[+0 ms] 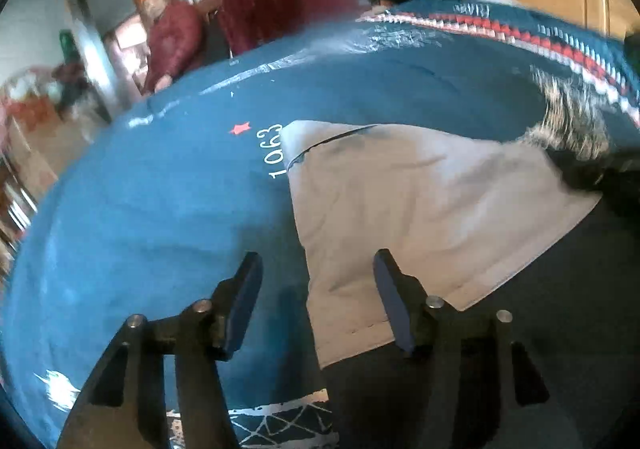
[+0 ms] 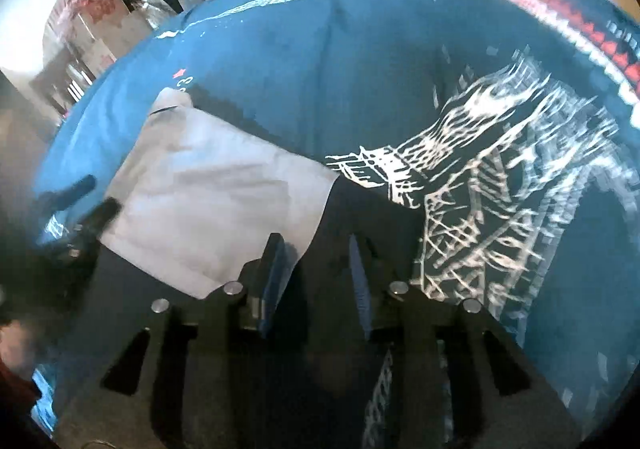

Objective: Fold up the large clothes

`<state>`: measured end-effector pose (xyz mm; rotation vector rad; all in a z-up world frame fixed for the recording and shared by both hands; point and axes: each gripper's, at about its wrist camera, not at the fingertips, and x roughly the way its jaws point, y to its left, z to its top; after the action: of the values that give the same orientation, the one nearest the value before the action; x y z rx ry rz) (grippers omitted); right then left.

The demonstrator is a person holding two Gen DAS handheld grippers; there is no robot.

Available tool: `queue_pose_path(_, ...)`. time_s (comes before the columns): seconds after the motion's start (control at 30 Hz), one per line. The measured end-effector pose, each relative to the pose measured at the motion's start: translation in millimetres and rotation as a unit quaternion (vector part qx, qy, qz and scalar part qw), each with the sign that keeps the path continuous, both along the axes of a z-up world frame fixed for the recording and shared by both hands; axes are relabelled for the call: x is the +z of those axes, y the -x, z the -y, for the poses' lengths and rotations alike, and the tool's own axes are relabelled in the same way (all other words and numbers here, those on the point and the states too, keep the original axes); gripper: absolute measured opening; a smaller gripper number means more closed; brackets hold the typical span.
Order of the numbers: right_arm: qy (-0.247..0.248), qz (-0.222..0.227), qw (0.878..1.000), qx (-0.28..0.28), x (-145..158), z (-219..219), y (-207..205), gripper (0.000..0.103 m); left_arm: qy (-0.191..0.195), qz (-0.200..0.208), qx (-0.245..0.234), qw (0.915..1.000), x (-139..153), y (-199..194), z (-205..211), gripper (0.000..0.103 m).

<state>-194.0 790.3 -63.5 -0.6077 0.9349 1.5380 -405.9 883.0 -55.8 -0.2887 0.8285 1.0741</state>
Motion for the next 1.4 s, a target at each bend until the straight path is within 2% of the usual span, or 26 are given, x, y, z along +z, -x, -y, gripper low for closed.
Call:
queue_pose_path(0.03,-0.014,0.004,1.000,0.006,13.0,14.7,4.3,0.031,0.002,0.008,-0.002,1.0000,10.9,5.9,9.9,0.048)
queue_pose_path(0.07,-0.038,0.006,0.999,0.014,29.4,40.7,11.5,0.031,0.005,0.034,-0.013,0.9993,24.3,16.1,28.0,0.046)
queue_pose_path(0.1,-0.053,0.008,0.998,0.017,37.2,63.0,16.5,0.032,0.003,0.060,-0.030,0.9978,36.1,25.5,50.3,0.046)
queue_pose_path(0.17,-0.079,0.013,0.996,0.023,44.1,128.3,32.0,0.038,-0.011,0.069,-0.066,0.9954,47.9,40.1,107.7,0.053)
queue_pose_path(0.23,-0.072,0.025,0.997,0.014,27.0,173.1,46.4,0.049,0.012,0.072,-0.089,0.9933,40.0,52.1,152.3,0.054)
queue_pose_path(0.27,-0.049,0.021,0.999,0.002,8.3,194.6,51.9,0.056,0.029,0.062,-0.097,0.9929,29.3,54.7,171.4,0.055)
queue_pose_path(0.33,-0.016,0.018,1.000,-0.016,-17.7,215.1,53.1,0.058,0.047,0.026,-0.098,0.9938,3.9,57.4,198.0,0.056)
queue_pose_path(0.4,-0.019,0.037,0.998,-0.047,-6.6,237.6,53.5,0.058,0.061,0.044,-0.073,0.9945,0.4,71.3,214.7,0.056)
queue_pose_path(0.43,-0.023,0.043,0.997,-0.055,5.0,245.9,55.4,0.060,0.061,0.046,-0.058,0.9953,11.8,76.7,222.2,0.056)
queue_pose_path(0.5,-0.061,0.045,0.995,-0.065,32.5,271.0,58.9,0.077,0.041,0.047,-0.047,0.9970,32.4,80.7,241.2,0.059)
queue_pose_path(0.53,-0.067,0.055,0.994,-0.072,39.0,282.6,62.7,0.094,0.036,0.053,-0.047,0.9968,41.0,82.6,249.4,0.069)
queue_pose_path(0.57,-0.066,0.064,0.993,-0.078,42.1,287.3,65.4,0.102,0.035,0.054,-0.045,0.9969,44.7,82.9,259.2,0.074)
queue_pose_path(0.6,-0.056,0.077,0.991,-0.089,40.7,294.6,70.7,0.102,0.035,0.052,-0.038,0.9973,44.3,82.3,266.4,0.079)
queue_pose_path(0.7,-0.012,0.094,0.989,-0.116,22.3,312.2,71.7,0.102,0.052,0.050,-0.018,0.9973,30.8,79.2,274.1,0.079)
queue_pose_path(0.8,0.038,0.105,0.985,-0.132,-5.6,314.1,67.9,0.102,0.115,0.035,0.022,0.9925,-5.6,71.9,267.4,0.079)
queue_pose_path(0.83,0.054,0.103,0.984,-0.136,-17.7,314.3,66.0,0.103,0.130,0.041,0.032,0.9901,-13.5,71.5,263.8,0.083)
queue_pose_path(0.9,0.050,0.101,0.984,-0.140,-29.8,316.3,63.8,0.103,0.123,0.054,0.038,0.9902,-16.6,71.0,264.8,0.087)
queue_pose_path(1.0,0.044,0.095,0.984,-0.147,-29.0,316.9,60.5,0.103,0.144,0.040,0.033,0.9883,-19.0,64.7,265.7,0.103)
queue_pose_path(1.13,0.043,0.089,0.985,-0.144,-30.6,316.7,56.4,0.103,0.139,0.024,0.042,0.9891,-22.6,57.8,264.5,0.103)
queue_pose_path(1.23,0.042,0.083,0.985,-0.142,-32.1,314.1,52.4,0.103,0.115,0.029,0.045,0.9919,-25.1,60.5,269.6,0.103)
queue_pose_path(1.4,0.039,0.085,0.985,-0.147,-34.5,313.3,54.5,0.103,0.101,0.048,0.040,0.9930,-27.8,69.6,271.6,0.103)
